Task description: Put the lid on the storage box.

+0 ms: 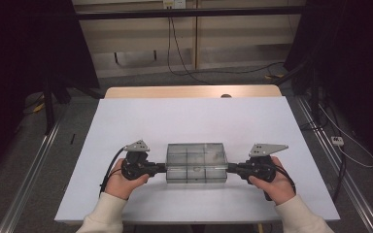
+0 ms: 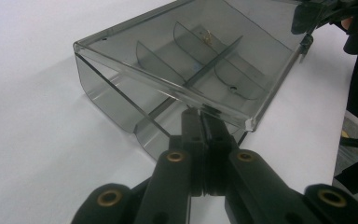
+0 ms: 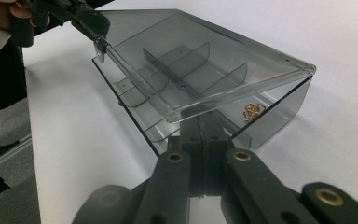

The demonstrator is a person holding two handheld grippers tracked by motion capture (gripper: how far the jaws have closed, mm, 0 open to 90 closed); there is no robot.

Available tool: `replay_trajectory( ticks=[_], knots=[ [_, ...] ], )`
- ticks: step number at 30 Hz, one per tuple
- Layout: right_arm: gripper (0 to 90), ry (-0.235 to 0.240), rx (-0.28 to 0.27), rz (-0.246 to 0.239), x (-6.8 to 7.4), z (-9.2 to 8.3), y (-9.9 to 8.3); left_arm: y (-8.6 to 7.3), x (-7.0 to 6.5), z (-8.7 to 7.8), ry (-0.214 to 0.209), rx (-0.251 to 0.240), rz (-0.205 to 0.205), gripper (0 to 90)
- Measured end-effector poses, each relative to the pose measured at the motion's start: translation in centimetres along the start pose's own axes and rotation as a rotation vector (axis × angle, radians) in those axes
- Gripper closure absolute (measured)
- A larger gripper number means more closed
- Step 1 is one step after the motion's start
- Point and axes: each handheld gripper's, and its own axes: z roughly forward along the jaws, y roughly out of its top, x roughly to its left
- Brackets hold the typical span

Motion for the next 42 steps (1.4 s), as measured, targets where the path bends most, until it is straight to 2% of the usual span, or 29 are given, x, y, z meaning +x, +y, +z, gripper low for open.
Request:
replay_trajectory(
  ticks=[38,42],
  knots=[
    [90.0,0.004,0.024,-0.003,0.7,-0.5,-1.6,-1.5,-0.8,-0.5,0.013,0.037,0.014,88.0],
    [90.0,0.001,0.024,-0.002,0.9,-0.6,-1.8,-1.6,-1.0,-0.5,0.001,0.044,0.017,88.1]
  ],
)
